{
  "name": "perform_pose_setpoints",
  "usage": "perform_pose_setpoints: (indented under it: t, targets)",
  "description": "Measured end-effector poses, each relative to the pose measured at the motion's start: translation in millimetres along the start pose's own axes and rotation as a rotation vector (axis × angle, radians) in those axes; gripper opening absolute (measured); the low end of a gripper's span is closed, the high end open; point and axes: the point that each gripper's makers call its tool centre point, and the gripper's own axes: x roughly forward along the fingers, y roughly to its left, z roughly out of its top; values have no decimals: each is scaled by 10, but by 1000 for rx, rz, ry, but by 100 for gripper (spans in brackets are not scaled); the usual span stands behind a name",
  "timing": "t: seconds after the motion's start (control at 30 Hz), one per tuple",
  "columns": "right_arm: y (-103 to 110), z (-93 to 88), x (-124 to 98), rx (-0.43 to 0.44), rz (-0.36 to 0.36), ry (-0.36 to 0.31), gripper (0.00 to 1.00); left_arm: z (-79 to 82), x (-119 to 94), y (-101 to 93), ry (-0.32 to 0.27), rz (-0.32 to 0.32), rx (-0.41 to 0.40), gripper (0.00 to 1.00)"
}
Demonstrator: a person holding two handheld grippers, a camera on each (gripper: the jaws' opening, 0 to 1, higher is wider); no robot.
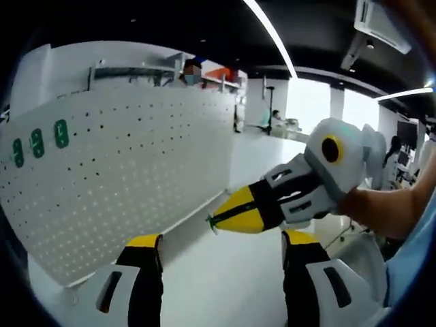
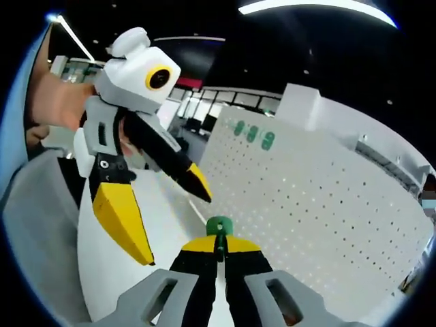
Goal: Insert the hook assembly into the mounting plate slot until the hook locks in place.
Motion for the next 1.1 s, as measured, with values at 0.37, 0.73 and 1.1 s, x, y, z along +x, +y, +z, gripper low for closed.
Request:
perform_pose_setpoints:
  t: [0.37,0.73,1.1]
  targets:
    - [-50,25,9,10,-25,2,0,118,-107,55,-90,35,17,91]
    - [-152,132,31,15,-70,-6,0,189,-295,110,-139,91,67,91]
    - [-221,300,125,25,-113,-28,0,279,-501,193,-190,150,102,93]
